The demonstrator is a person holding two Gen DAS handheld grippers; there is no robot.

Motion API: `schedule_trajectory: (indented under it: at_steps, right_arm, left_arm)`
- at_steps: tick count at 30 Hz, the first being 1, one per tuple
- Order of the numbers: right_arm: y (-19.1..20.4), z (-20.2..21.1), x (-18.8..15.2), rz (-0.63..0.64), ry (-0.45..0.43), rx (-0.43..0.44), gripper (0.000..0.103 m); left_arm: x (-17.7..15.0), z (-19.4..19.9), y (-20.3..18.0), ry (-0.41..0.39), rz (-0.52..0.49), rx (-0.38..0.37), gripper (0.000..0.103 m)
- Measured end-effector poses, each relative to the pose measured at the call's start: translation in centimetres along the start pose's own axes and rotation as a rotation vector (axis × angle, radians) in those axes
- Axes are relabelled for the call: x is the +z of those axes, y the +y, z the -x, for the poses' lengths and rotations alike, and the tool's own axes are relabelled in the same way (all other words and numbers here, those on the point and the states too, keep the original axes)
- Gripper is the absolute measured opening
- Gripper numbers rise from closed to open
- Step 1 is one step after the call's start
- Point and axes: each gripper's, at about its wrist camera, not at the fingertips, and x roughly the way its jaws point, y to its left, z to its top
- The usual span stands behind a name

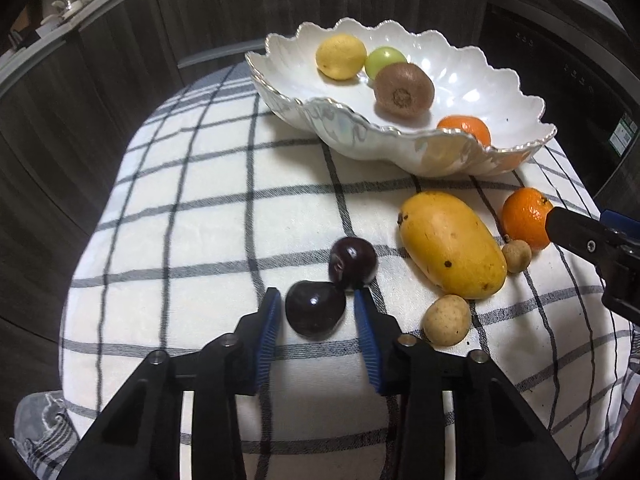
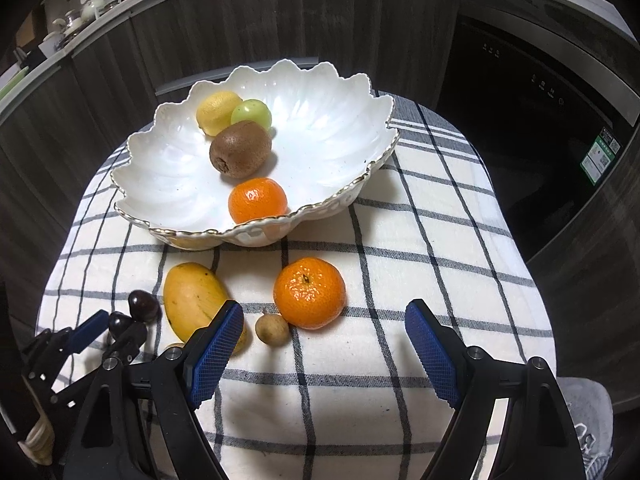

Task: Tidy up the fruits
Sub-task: 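Close the left tool on a dark plum while the right tool grasps the mandarin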

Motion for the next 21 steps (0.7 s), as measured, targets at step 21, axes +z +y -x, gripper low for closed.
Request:
schedule_trajectory:
  at_steps: [21]
  right_arm:
    - [-0.2, 0.0, -0.2, -0.006, 0.003, 0.008, 0.084]
  left_arm:
    - [-0.7, 1.7, -0.1, -0.045, 0.003, 0.013, 0.029]
